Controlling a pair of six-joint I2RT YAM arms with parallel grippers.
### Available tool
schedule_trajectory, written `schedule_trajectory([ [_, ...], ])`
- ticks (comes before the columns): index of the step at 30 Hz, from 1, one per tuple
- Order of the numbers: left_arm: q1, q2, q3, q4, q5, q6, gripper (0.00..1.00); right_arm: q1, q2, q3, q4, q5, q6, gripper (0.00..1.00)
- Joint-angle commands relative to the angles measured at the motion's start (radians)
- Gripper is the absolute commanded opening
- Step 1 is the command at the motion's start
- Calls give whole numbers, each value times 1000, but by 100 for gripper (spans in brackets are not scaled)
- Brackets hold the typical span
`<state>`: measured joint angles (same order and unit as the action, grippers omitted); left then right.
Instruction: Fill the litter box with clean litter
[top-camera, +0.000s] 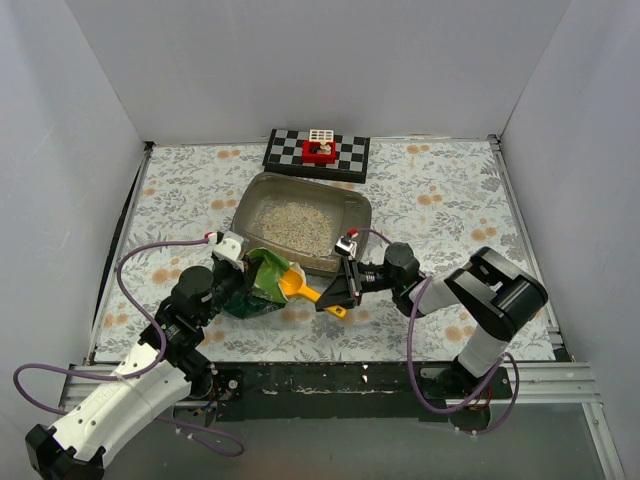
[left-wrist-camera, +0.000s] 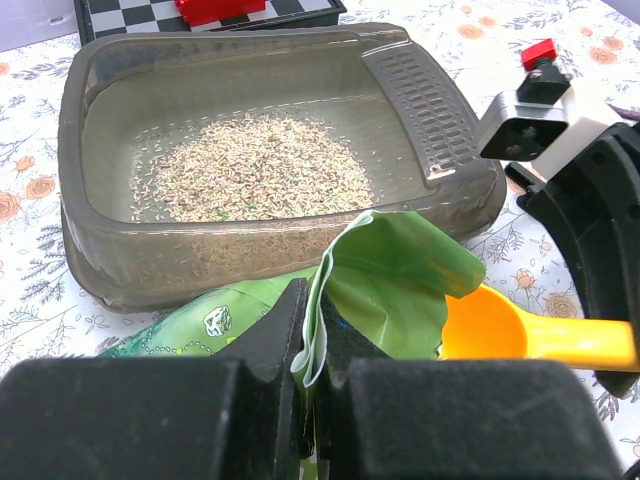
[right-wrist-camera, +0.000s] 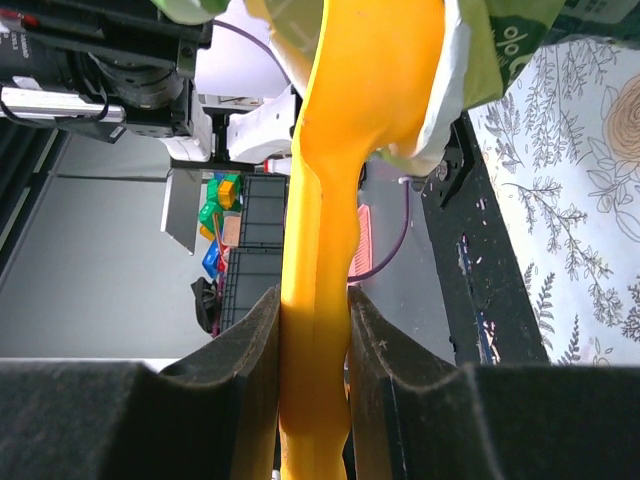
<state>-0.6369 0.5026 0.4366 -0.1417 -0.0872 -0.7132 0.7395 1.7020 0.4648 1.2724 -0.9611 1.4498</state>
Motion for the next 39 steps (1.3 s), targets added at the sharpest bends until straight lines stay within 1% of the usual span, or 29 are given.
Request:
schedule_trajectory([
  [1, -3, 4, 2, 14, 17, 1, 0, -6, -80, -46, 236, -2, -9, 1],
  [15, -4, -53, -4, 17, -16, 3, 0, -29, -222, -212, 96, 22, -71, 1],
  [18, -3, -49, -2, 17, -14, 3, 0, -31, -255, -245, 88, 25, -77, 1],
  [23, -3, -44, -1, 19, -14, 3, 0, -32, -329, -265, -30, 35, -135, 1],
  [26, -4, -44, -1, 19, -13, 1, 0, -32, -383, -247, -184, 38, -212, 1],
  [28, -4, -44, -1, 19, -11, 3, 0, -32, -416, -218, -371, 47, -291, 1],
  [32, -4, -42, 1, 19, -8, 3, 0, -32, -461, -126, -687, 79, -451, 1],
  [35, -4, -47, -1, 21, 1, 3, 0, -32, -447, -39, -904, 104, -551, 1],
  [39, -4, -50, -4, 27, 15, 3, 0, -31, -374, 141, -1090, 88, -653, 1],
])
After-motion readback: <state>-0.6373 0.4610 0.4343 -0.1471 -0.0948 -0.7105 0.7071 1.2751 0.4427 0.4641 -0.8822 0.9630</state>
